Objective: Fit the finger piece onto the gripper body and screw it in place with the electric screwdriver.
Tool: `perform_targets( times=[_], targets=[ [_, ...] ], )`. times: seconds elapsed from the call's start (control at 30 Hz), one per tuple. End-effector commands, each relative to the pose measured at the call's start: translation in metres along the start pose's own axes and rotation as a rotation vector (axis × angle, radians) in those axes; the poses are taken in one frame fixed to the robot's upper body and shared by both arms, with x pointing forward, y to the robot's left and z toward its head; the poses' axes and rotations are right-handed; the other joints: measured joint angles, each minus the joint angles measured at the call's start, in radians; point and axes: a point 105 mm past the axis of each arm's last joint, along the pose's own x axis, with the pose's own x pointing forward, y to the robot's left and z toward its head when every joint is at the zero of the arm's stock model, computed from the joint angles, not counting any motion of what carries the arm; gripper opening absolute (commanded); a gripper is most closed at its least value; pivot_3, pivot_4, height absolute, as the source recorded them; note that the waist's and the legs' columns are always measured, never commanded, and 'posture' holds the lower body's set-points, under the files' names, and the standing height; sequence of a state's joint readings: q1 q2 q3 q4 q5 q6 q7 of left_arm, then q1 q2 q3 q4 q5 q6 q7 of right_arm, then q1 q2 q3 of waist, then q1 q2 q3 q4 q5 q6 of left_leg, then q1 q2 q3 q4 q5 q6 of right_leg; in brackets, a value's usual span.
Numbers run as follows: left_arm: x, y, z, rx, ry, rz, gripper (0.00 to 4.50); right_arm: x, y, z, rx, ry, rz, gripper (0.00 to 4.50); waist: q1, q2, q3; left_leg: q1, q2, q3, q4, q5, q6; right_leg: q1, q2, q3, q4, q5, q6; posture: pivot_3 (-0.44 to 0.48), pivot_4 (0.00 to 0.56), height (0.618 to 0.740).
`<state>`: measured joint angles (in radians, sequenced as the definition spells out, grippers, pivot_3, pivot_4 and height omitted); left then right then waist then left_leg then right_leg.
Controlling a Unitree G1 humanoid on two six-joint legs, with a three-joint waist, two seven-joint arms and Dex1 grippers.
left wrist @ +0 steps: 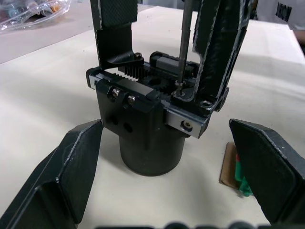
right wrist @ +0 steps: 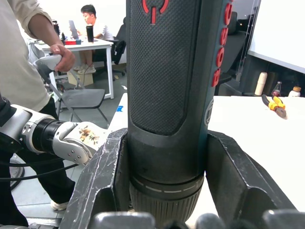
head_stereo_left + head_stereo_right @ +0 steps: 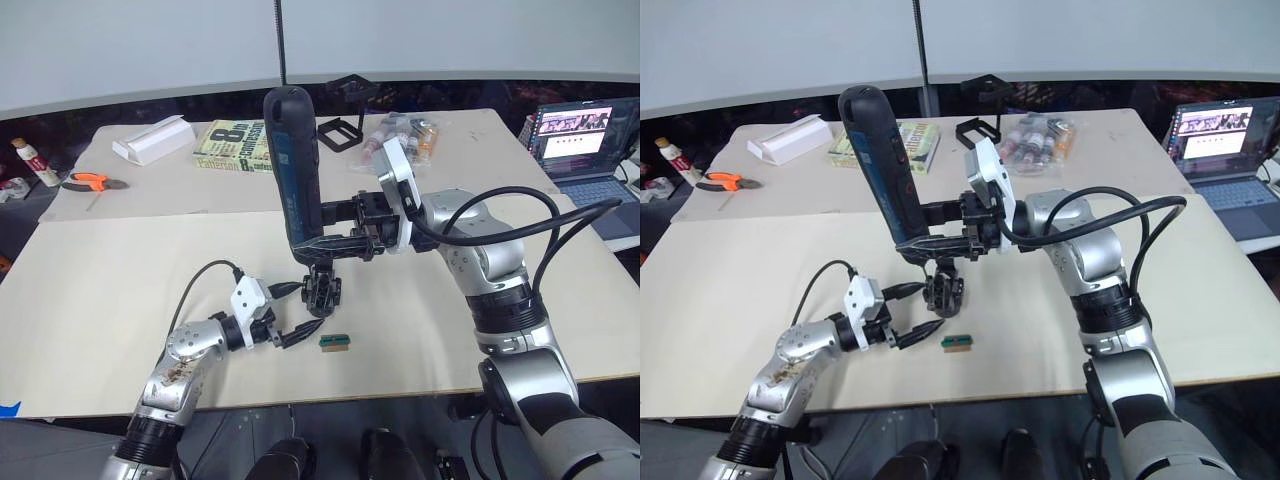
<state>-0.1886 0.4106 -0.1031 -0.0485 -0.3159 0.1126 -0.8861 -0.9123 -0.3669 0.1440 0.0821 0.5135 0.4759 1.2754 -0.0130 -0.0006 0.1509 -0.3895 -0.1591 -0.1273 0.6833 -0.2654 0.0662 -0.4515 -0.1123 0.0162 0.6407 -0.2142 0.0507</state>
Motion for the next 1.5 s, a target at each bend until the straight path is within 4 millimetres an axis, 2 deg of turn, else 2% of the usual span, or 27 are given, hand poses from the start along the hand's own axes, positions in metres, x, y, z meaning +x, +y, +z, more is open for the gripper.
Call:
perform_targets(
  times=[0.03, 0.5, 1.07, 1.1, 1.17, 1.2, 1.23, 1.5],
  targets=[
    [0.004, 0.001, -0.001, 0.014, 0.013, -0.003, 4.5, -0.002, 0.001, 0.01, -0.049, -0.024, -0.002, 1.86, 0.0, 0.0, 0.0, 0.0, 0.0, 0.0, 0.0, 0.0, 0.0, 0.0, 0.0, 0.0, 0.0, 0.0, 0.0, 0.0, 0.15, 0.74],
    [0.03, 0.007, -0.009, 0.013, 0.022, -0.024, 4.5, -0.002, 0.002, 0.012, -0.06, -0.029, -0.007, 1.86, 0.0, 0.0, 0.0, 0.0, 0.0, 0.0, 0.002, 0.0, 0.0, -0.001, 0.0, 0.0, 0.0, 0.0, 0.0, 0.0, 0.15, 0.74],
    [0.038, 0.008, -0.01, 0.014, 0.012, -0.06, 4.5, -0.004, 0.003, 0.012, -0.064, -0.023, -0.022, 1.86, 0.0, 0.0, 0.0, -0.001, 0.0, 0.0, 0.003, 0.0, 0.0, -0.001, 0.0, 0.0, 0.001, 0.0, 0.0, 0.0, 0.15, 0.74],
    [0.038, 0.009, -0.01, 0.014, 0.012, -0.06, 3.94, -0.005, 0.003, 0.012, -0.063, -0.023, -0.023, 1.86, 0.0, 0.0, 0.0, -0.001, 0.0, 0.0, 0.003, 0.0, 0.0, -0.001, 0.0, 0.0, 0.001, 0.0, 0.0, 0.0, 0.15, 0.74],
    [0.038, 0.009, -0.01, 0.015, 0.012, -0.062, 3.2, -0.005, 0.003, 0.011, -0.063, -0.023, -0.024, 1.86, 0.001, 0.0, 0.0, -0.001, 0.0, 0.0, 0.003, 0.0, 0.0, -0.001, 0.0, 0.0, 0.001, 0.0, 0.0, 0.0, 0.15, 0.74],
    [0.038, 0.009, -0.011, 0.015, 0.012, -0.062, 2.65, -0.005, 0.004, 0.011, -0.061, -0.022, -0.025, 1.86, 0.001, 0.0, 0.0, -0.001, 0.0, 0.0, 0.003, 0.0, 0.0, -0.001, 0.0, 0.0, 0.001, 0.0, 0.0, 0.0, 0.15, 0.74],
    [0.038, 0.009, -0.011, 0.016, 0.013, -0.064, 2.38, -0.005, 0.004, 0.011, -0.061, -0.022, -0.025, 1.86, 0.001, 0.0, 0.0, -0.001, 0.0, 0.0, 0.003, 0.0, 0.0, -0.001, 0.0, 0.0, 0.001, 0.0, 0.0, 0.0, 0.15, 0.74],
    [0.036, 0.005, -0.014, 0.019, 0.015, -0.067, 2.42, -0.004, 0.006, 0.003, -0.04, -0.015, -0.029, 1.86, 0.001, -0.001, 0.0, -0.001, 0.0, 0.0, 0.003, 0.0, 0.0, -0.001, 0.0, 0.0, 0.001, 0.0, 0.0, 0.0, 0.15, 0.74]
  ],
)
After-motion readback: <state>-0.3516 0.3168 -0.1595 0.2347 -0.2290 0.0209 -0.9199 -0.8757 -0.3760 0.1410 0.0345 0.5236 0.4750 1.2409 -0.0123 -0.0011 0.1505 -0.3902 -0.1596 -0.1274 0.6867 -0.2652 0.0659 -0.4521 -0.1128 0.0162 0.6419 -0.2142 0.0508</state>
